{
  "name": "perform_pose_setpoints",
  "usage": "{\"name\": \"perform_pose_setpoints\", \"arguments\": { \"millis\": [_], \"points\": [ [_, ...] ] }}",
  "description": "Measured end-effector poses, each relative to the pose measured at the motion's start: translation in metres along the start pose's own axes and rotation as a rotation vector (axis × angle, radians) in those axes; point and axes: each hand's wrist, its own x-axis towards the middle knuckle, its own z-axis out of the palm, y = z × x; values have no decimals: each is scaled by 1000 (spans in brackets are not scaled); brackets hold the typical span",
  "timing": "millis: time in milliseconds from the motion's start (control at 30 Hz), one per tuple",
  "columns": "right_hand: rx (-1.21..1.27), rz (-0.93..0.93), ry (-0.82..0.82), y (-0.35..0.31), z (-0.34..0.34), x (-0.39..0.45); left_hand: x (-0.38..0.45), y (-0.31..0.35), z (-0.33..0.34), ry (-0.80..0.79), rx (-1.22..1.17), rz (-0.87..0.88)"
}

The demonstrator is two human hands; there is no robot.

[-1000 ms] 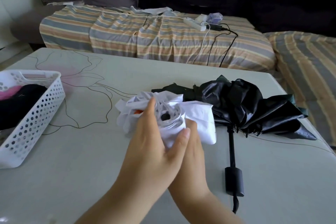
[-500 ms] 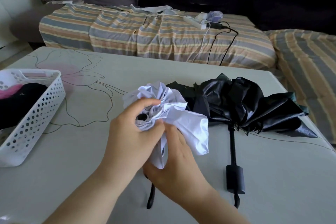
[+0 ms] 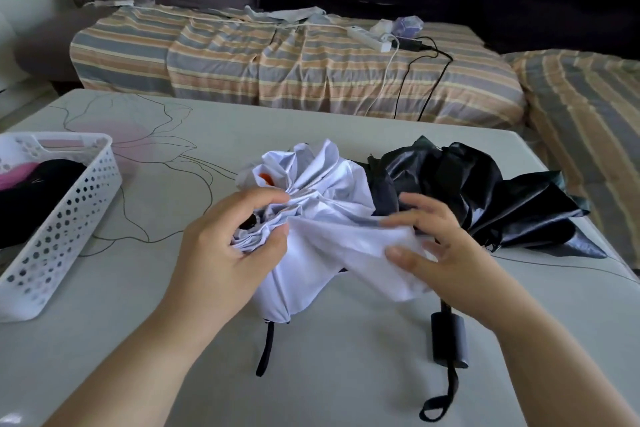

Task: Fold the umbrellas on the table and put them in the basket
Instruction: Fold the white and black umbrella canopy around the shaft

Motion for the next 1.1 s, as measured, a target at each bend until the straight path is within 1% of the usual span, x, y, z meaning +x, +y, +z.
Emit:
{"name": "perform_pose_setpoints", "arguments": {
  "millis": [67,100,200,233,267,300,367,400,433,467,533,567,633,700,767,833,967,1033,1100],
  "points": [
    [-17,19,-98,1,-1,-1,2,-1,-3,-57,15,33],
    [-50,8,-100,3,-3,-2,2,-2,-5,-75,25,48],
    [-177,-55,13,0,-19,-8,3,-4,-8,-108,74,83],
    [-226,-70,39,-5,-27,-12,3,-4,-9,-108,89,86],
    [-281,-69,28,-9,-33,-16,3,-4,-9,-104,100,81],
    [-357,-53,-31,-11,-37,-21,3,-4,-8,-102,104,71],
    [-562,55,-225,-15,-38,-30,1,-2,-6,-112,131,77],
    [-634,117,-268,-19,-35,-33,0,-1,-4,-123,156,103],
    [-655,135,-242,-23,-32,-35,-1,0,-2,-136,176,133],
    [-606,95,-139,-29,-28,-34,-1,2,-1,-148,187,155],
    [-409,-50,118,-46,-15,-29,-2,5,1,-174,193,184],
    [-347,-132,170,-54,-5,-24,-3,7,1,-185,187,188],
    [-312,-239,127,-63,18,-16,-4,12,2,-192,159,154],
    [-289,-247,53,-64,37,-13,-6,14,3,-189,132,107],
    [-255,-245,33,-65,46,-12,-6,13,3,-194,141,116],
    [-220,-252,60,-67,47,-13,-4,9,2,-208,146,125],
    [-267,-223,119,-66,54,-17,-3,6,1,-224,155,146],
    [-308,-267,142,-66,59,-20,-3,5,0,-240,146,150],
    [-264,-280,136,-63,63,-21,-3,2,-1,-263,146,169]
  ]
}}
